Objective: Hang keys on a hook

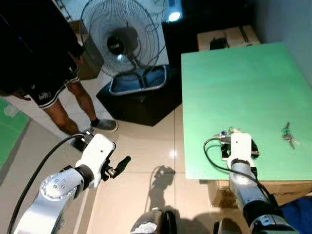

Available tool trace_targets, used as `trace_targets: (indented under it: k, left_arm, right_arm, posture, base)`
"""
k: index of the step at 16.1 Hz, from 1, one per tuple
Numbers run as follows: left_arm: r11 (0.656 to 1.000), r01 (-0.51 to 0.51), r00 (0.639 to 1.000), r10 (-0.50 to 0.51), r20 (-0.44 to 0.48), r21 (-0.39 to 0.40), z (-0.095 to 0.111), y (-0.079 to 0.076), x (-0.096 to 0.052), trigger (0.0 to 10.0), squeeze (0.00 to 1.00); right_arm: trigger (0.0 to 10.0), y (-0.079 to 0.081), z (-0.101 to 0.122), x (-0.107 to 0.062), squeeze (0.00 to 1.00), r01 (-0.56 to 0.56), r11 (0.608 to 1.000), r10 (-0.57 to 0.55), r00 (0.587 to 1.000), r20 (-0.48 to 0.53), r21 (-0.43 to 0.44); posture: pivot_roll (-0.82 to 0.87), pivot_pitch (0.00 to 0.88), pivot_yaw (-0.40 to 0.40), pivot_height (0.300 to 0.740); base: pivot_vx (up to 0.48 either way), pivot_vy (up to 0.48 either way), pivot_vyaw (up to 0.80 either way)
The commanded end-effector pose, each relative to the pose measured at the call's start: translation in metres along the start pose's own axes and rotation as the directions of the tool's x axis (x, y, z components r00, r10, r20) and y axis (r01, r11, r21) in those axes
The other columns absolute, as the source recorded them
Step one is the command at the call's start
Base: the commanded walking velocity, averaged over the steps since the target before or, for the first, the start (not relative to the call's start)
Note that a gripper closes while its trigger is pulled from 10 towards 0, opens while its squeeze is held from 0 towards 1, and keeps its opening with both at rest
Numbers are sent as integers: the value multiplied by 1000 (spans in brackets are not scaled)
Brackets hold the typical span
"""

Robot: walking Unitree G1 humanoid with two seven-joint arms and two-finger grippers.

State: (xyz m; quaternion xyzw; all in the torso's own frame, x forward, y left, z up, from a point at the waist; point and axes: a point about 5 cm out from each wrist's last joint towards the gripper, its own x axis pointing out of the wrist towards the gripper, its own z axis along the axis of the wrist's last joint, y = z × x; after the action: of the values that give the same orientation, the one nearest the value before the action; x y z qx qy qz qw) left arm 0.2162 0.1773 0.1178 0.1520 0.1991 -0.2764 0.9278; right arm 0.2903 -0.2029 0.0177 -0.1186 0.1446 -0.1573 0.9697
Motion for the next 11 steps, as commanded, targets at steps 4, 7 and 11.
trace_targets:
  k: [4, 7, 11]
  left_arm:
    - [1000, 29, 999, -29, -26, 9, 2, -2, -4, 10000, 0]
    - [999, 41, 999, -41, -32, 7, 2, -3, -3, 10000, 0]
    - [999, 49, 998, -49, -41, 7, 2, -5, -4, 10000, 0]
  right_arm:
    - [10000, 6, -16, -9, 1000, 29, 998, -25, 997, -70, 50]
    - [10000, 3, -22, -11, 1000, 42, 998, -38, 995, -89, 49]
    - [10000, 2, -30, -14, 0, 39, 999, -36, 991, -130, 21]
  posture:
    - [122, 207, 288, 714]
    - [117, 212, 291, 714]
    - [116, 224, 294, 714]
  base:
    - [0, 0, 0]
    - [0, 0, 0]
    - [0, 0, 0]
